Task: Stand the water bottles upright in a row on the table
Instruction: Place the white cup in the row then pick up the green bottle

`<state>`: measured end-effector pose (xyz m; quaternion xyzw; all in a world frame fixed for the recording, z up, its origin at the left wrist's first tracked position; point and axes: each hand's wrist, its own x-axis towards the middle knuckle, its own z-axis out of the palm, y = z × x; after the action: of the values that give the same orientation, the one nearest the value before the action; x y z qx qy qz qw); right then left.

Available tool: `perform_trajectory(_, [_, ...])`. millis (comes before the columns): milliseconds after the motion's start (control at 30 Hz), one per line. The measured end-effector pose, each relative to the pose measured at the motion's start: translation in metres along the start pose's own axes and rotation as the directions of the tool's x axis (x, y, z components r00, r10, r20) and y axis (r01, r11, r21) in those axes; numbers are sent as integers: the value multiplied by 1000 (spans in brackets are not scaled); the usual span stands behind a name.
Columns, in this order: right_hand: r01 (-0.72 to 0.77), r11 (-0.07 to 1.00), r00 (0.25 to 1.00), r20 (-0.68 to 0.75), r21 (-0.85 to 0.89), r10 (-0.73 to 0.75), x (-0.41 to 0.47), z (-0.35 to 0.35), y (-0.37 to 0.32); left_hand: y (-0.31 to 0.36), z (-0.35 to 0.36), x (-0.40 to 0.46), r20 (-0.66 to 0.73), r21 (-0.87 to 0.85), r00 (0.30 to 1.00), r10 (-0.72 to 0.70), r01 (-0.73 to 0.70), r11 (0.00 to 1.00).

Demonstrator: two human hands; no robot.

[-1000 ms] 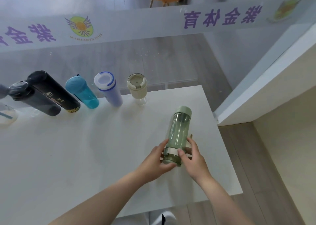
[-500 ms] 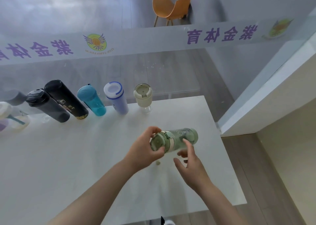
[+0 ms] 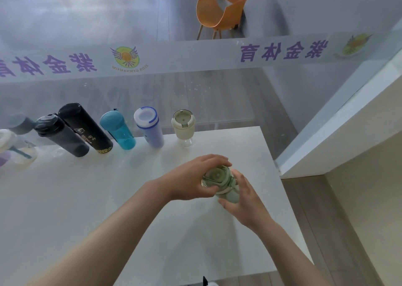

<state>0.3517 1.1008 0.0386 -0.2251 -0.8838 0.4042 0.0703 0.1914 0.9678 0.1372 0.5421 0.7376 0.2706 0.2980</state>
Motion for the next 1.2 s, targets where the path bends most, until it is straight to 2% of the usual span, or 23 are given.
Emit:
perform_trajectory(100, [-20,999,996,-90,25,23,-3,2,3,-6,8,0,-25,-53,999,-36,35,998])
perform_trajectory(200, [-77,994,983,-161,84,89,-7,4,4,-22,17,-4,-35,-51,987,-158,156,986])
perform_trajectory(333, [-171,968,963,-178,186,204,-5,2,2,-66,32,-11,-26,121,943,-333,333,935])
perform_trajectory(433, [-220,948,946,-187,230,264,4,5,1,-104,46,-21,-27,242,878,-478,470,849])
perform_trajectory(533, [-224,938,940,-195,265,280,17,11,0,-136,58,-35,-14,315,785,-620,592,742])
perform_trajectory(667, [-215,923,927,-230,318,295,41,19,-3,-161,62,-49,-17,337,675,-738,698,631])
perform_trajectory(800, [-194,922,912,-284,334,295,69,26,-7,-177,66,-62,11,305,615,-789,749,588])
perform_trajectory(1200, [-150,929,886,-371,338,278,174,30,-22,-190,78,-70,-18,402,631,-776,715,572])
